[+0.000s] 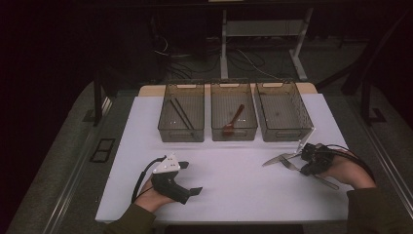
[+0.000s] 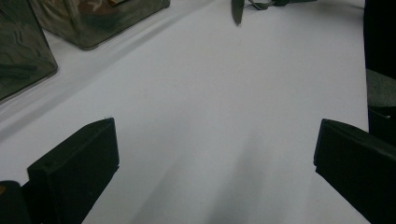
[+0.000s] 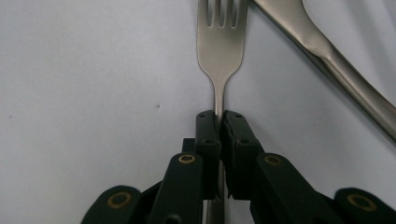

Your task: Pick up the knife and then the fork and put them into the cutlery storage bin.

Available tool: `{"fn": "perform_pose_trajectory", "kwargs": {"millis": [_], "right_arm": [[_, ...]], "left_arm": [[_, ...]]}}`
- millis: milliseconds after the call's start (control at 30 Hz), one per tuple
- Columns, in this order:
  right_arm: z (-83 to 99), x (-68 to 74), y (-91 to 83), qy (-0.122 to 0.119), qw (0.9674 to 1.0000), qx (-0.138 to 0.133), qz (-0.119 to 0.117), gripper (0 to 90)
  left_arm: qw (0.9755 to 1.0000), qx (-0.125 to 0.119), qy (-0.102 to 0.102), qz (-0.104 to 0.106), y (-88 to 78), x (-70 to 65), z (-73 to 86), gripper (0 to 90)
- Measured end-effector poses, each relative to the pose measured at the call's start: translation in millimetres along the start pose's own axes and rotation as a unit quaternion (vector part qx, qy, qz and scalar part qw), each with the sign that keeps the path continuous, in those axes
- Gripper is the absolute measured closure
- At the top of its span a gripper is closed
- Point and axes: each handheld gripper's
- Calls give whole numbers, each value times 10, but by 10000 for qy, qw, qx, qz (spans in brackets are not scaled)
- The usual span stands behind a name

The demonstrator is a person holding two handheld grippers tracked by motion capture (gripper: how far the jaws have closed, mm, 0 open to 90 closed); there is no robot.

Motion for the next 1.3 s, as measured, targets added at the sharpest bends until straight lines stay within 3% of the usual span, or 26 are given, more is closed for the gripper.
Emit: {"fn": "perform_pose_trajectory", "kwargs": {"millis": [367,500,733,1033,1300], "right_arm": [[93,-38,-18,181,9992,-322,-165,854],[131,-51,-45,240,9986,-451,-97,855],[216,-83,-115,491,9951,-840,-158,854],[297,-142,-232,849,9848,-1505,-168,855],[348,-174,-304,1166,9744,-1920,-106,855]], "left_arm": [[10000,-18,0,-9,-3,4,-2,0],[10000,-18,18,-3,-8,9,-3,0],[10000,-22,61,-16,-18,15,-1,0],[10000,-16,80,-6,-19,15,-1,0],[9999,-92,104,-2,-15,22,8,0]]}}
Point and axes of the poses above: each handheld gripper's, and its own axes: y roughly forward along the jaws, z roughly out of its underside, x roughly to its left, and after that the axes turned 3 degrees about y, right-handed
